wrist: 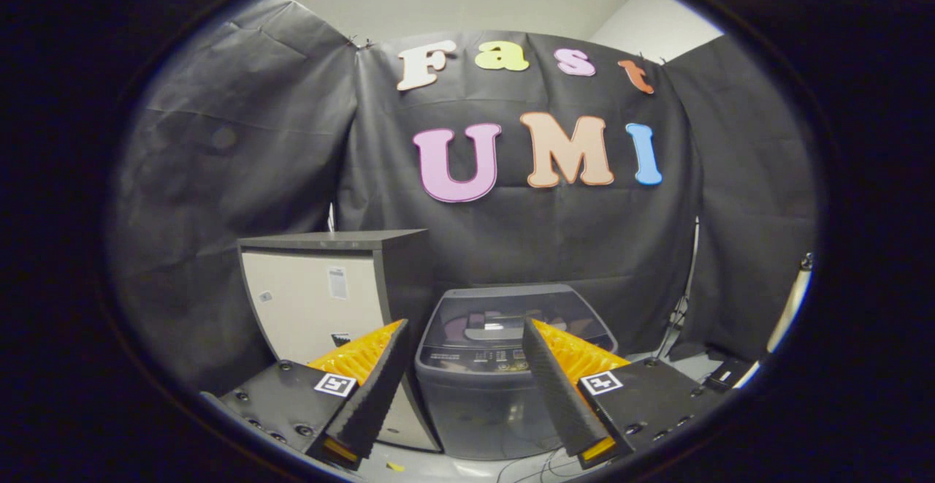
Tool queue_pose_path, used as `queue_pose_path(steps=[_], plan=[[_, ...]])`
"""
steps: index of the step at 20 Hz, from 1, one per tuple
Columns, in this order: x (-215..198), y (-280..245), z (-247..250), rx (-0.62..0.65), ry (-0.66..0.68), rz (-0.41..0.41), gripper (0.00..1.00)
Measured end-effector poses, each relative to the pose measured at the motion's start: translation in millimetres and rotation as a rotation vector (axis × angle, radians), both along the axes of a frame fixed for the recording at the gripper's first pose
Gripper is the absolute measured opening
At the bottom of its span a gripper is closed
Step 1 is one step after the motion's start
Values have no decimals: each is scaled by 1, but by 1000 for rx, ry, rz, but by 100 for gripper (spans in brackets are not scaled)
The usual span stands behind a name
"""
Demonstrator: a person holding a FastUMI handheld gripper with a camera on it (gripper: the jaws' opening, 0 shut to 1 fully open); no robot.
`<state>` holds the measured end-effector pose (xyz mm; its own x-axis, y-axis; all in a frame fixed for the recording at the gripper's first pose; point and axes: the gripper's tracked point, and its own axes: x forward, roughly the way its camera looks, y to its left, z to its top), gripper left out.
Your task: Put the clothes into the washing machine and then close the washing machine lid.
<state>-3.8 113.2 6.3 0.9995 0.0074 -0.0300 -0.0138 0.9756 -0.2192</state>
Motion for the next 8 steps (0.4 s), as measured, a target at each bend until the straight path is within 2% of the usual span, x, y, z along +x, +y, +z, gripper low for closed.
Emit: queue_pose_path(steps=[8], plan=[[-1,-8,16,-44,-82,-36,96]])
